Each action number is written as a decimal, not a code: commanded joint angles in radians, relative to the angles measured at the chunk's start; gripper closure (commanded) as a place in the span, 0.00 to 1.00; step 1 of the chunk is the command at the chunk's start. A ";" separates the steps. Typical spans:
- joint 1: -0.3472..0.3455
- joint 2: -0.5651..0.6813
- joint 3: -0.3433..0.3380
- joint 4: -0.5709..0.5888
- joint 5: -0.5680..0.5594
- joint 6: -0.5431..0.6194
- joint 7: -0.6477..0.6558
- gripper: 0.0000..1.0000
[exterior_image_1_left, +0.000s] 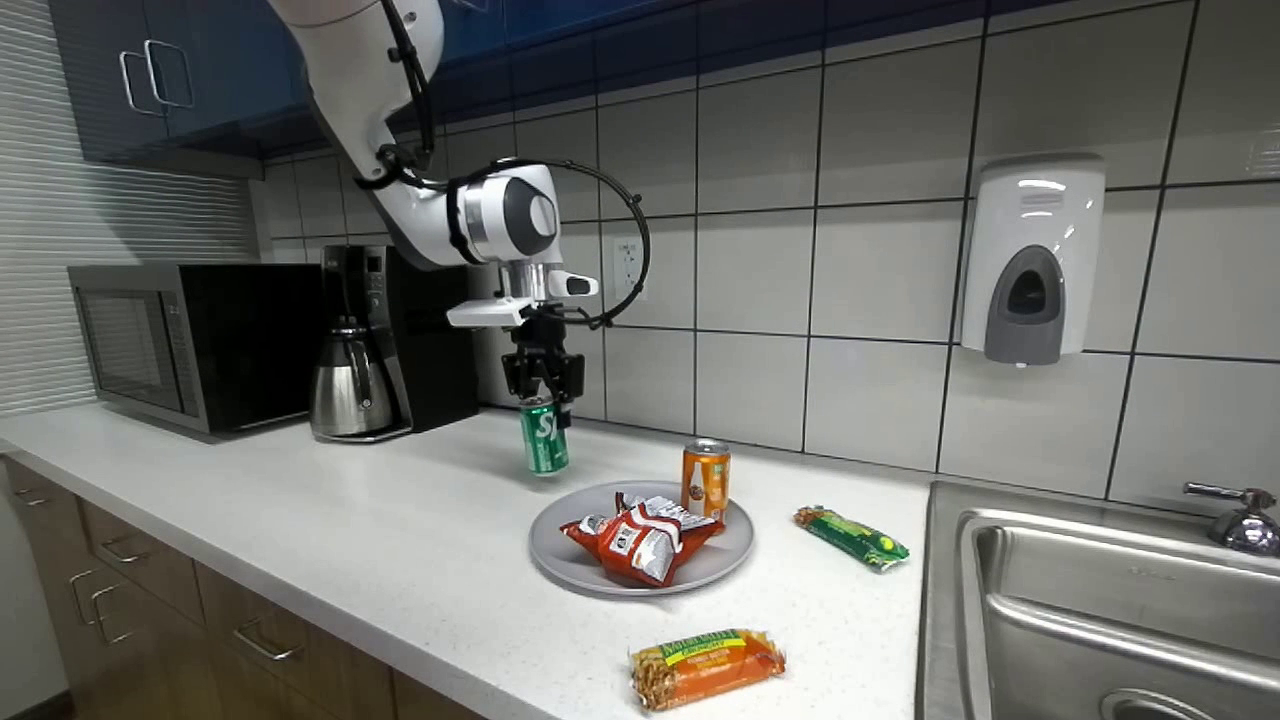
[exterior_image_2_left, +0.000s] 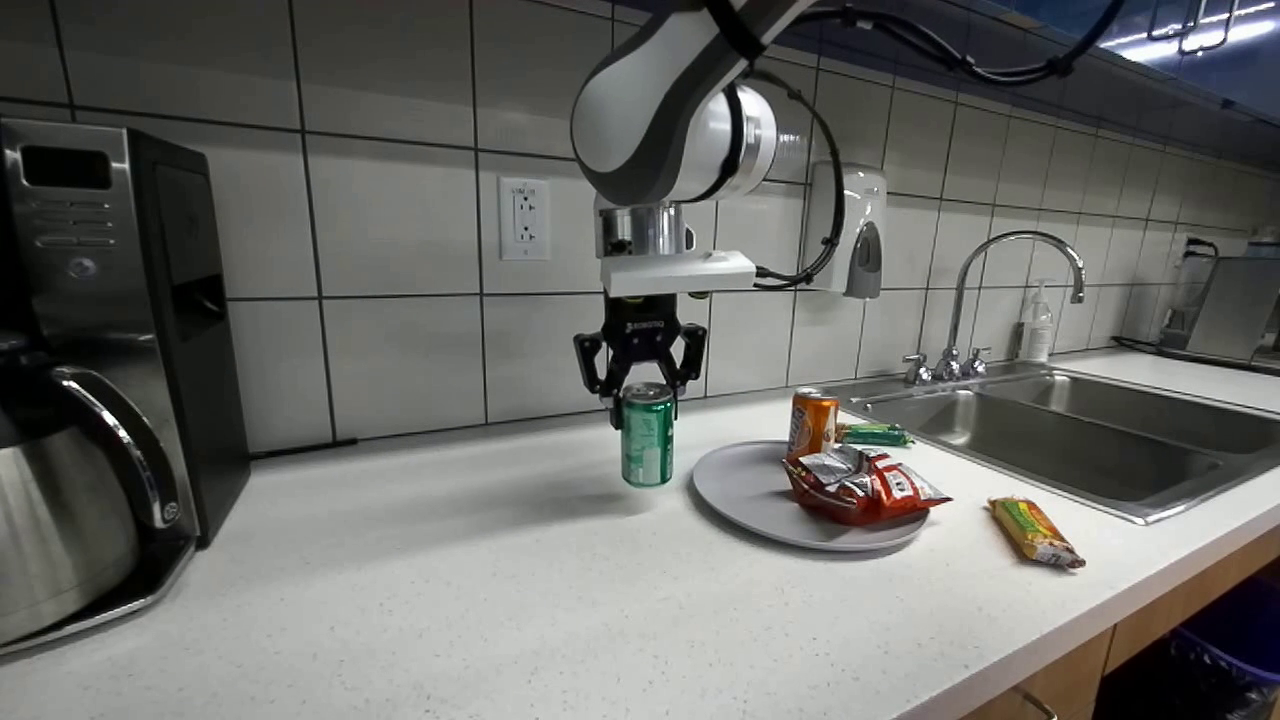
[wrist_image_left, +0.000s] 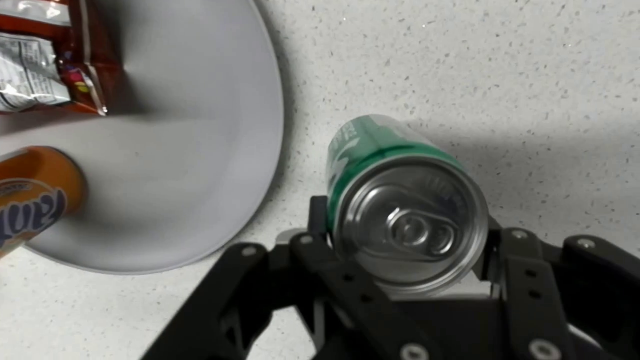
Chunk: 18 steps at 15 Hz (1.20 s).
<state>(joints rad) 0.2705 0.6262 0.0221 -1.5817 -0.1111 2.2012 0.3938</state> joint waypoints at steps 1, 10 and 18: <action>0.000 0.051 0.012 0.086 0.014 -0.033 -0.028 0.62; 0.004 0.146 0.012 0.192 0.019 -0.050 -0.043 0.12; 0.008 0.111 0.003 0.181 0.014 -0.024 -0.024 0.00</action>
<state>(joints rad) 0.2766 0.7615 0.0303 -1.4039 -0.1110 2.1975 0.3782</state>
